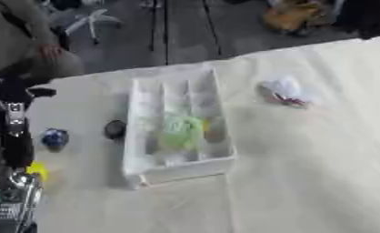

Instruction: Pick up objects on the table and place them in the box.

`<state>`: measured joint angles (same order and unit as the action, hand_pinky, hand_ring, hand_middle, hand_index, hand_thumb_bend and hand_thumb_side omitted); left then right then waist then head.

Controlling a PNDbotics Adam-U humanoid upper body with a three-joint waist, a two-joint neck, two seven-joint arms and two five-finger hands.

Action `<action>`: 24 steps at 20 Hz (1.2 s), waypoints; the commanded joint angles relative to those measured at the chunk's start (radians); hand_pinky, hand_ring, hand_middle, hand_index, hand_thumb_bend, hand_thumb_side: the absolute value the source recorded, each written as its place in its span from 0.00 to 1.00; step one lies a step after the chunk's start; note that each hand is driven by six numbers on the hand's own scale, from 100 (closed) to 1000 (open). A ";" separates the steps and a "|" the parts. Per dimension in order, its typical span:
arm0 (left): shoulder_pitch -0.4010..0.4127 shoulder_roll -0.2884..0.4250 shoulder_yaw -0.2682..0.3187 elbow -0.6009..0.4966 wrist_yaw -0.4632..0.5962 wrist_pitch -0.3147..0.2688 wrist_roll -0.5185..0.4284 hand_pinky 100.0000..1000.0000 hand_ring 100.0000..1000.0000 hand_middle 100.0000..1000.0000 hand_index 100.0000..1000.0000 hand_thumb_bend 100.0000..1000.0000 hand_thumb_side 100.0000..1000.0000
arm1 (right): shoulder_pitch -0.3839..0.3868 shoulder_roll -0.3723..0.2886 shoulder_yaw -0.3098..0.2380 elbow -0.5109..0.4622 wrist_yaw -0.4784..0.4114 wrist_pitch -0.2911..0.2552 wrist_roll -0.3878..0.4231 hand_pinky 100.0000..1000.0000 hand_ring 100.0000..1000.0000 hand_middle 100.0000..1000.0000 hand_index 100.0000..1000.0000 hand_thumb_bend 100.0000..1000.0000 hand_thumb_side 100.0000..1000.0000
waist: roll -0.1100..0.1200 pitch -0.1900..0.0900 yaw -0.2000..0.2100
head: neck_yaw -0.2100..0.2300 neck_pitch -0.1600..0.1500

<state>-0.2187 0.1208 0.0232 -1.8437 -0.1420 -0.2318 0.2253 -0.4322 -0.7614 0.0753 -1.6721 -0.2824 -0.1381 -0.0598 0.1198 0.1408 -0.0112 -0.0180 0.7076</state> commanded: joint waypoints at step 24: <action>-0.024 0.005 0.009 -0.023 -0.009 0.002 -0.003 0.55 0.63 0.73 0.73 0.57 0.83 | -0.012 -0.029 -0.007 0.019 0.020 -0.002 0.020 0.64 0.56 0.59 0.81 0.36 0.55 | -0.007 0.018 0.032 | 0.065 0.052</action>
<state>-0.2284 0.1205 0.0237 -1.8470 -0.1490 -0.2281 0.2219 -0.4308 -0.7619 0.0752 -1.6513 -0.2745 -0.1398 -0.0442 0.1216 0.1559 0.0210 0.0387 0.7487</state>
